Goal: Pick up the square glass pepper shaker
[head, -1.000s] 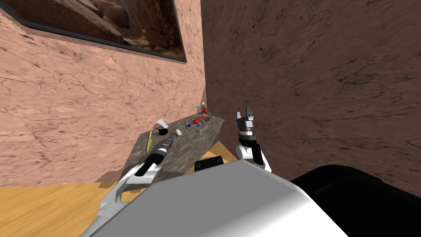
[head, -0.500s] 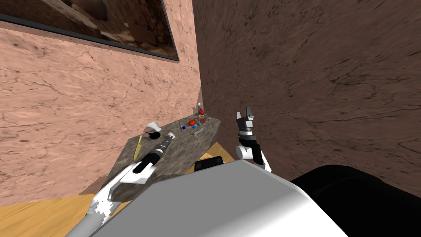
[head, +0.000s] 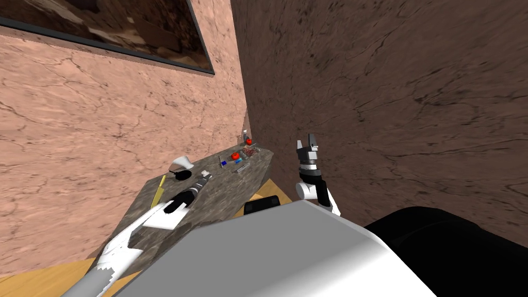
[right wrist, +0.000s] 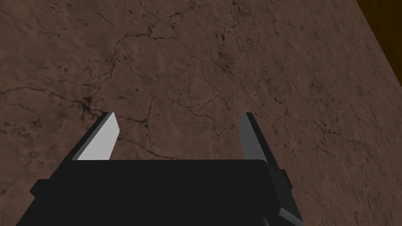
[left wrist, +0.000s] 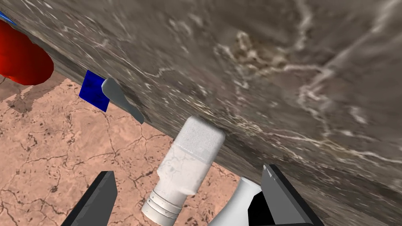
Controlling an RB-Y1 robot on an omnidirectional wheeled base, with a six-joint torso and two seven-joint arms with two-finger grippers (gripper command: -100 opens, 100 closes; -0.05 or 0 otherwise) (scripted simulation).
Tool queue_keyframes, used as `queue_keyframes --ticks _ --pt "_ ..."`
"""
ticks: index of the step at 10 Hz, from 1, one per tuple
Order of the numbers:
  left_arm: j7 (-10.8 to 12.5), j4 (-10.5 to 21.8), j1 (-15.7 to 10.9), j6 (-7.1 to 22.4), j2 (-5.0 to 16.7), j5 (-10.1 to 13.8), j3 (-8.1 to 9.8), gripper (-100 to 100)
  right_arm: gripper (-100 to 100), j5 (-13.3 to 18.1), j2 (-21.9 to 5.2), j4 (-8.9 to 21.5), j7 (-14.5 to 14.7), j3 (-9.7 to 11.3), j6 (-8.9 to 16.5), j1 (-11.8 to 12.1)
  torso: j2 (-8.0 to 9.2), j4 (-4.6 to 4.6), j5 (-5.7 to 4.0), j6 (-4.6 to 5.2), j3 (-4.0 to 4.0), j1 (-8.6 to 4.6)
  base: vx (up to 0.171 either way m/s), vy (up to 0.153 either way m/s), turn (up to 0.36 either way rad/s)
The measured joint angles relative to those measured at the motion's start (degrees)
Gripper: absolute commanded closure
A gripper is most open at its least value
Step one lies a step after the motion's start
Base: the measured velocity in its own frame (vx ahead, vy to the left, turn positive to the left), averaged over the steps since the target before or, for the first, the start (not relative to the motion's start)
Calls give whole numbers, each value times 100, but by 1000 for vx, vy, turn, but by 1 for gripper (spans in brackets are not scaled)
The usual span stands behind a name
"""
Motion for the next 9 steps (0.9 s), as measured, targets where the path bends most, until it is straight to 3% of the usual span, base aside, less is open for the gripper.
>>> queue_keyframes --ticks 3,4,9 --pt "-103 323 -174 381 368 14 -101 -100 0 0 0 0 0 0 0 0 0 0 -1 1 0 -6 48 -99 -71" --pt "-124 219 -119 621 480 -26 -79 -100 0 0 0 0 0 0 0 0 1 0 -3 0 1 -14 72 -103 -48" --pt "-248 642 -280 1100 1101 71 -177 -100 0 0 0 0 0 0 0 0 2 0 1 0 1 6 42 -60 -35"
